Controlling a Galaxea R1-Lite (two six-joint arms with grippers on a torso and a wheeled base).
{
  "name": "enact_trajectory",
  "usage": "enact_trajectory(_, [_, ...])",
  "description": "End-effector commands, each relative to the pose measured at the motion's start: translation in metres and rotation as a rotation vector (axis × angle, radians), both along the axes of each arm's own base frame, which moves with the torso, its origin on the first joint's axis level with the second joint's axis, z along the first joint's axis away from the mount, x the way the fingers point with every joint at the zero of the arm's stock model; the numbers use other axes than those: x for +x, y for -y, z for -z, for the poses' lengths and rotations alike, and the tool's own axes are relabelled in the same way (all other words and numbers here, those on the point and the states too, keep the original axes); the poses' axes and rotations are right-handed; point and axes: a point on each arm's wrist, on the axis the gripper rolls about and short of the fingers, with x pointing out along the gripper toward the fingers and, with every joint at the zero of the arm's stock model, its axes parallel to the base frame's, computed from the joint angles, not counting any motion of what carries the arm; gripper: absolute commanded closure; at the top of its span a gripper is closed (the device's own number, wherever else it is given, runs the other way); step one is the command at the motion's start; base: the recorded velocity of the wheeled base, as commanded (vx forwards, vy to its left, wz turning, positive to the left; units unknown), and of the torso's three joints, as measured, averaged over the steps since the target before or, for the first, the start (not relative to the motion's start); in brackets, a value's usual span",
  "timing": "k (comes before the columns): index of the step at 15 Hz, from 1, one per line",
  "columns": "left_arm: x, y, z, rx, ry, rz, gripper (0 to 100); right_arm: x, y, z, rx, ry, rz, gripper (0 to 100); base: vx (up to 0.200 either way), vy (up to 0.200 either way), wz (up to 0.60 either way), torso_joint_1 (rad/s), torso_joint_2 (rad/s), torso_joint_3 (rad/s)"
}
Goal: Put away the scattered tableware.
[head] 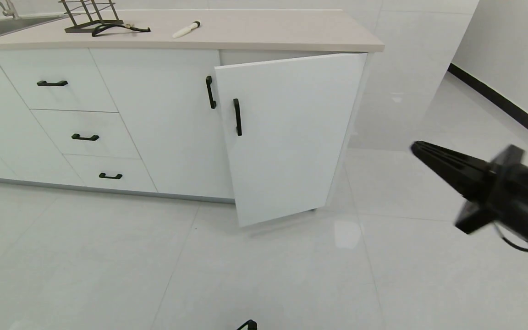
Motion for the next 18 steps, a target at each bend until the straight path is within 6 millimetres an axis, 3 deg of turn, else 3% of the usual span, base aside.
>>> enact_trajectory(1, [0.000,0.000,0.000,0.000,-0.001,0.000,0,-0.110,0.057,0.016,0.043,0.115,0.164,100,0.000,0.000,0.00,0.000,0.00,0.000])
enact_trajectory(6, [0.000,0.000,0.000,0.002,-0.001,0.000,0,-0.157,0.069,0.040,0.037,0.054,0.255,100,0.000,0.000,0.00,0.000,0.00,0.000])
enact_trajectory(8, [0.000,0.000,0.000,0.000,-0.001,0.000,0,-0.187,0.072,0.077,0.041,-0.056,0.346,100,0.000,0.000,0.00,0.000,0.00,0.000])
enact_trajectory(10, [0.000,0.000,0.000,0.002,-0.001,0.000,0,-0.202,0.071,0.105,0.010,-0.102,0.355,100,0.000,0.000,0.00,0.000,0.00,0.000])
enact_trajectory(14, [0.000,0.000,0.000,0.002,-0.001,0.000,0,-0.200,0.071,0.115,-0.001,-0.215,0.358,100,0.000,0.000,0.00,0.000,0.00,0.000])
enact_trajectory(17, [0.000,0.000,0.000,0.002,-0.002,0.000,0,-0.198,0.080,0.119,0.097,-0.281,0.762,100,0.200,0.000,0.00,0.004,0.00,0.001])
enact_trajectory(18, [0.000,0.000,0.000,0.000,-0.003,0.000,0,-0.198,0.080,0.120,0.112,-0.290,0.762,100,0.200,0.000,0.00,0.002,0.00,0.002])
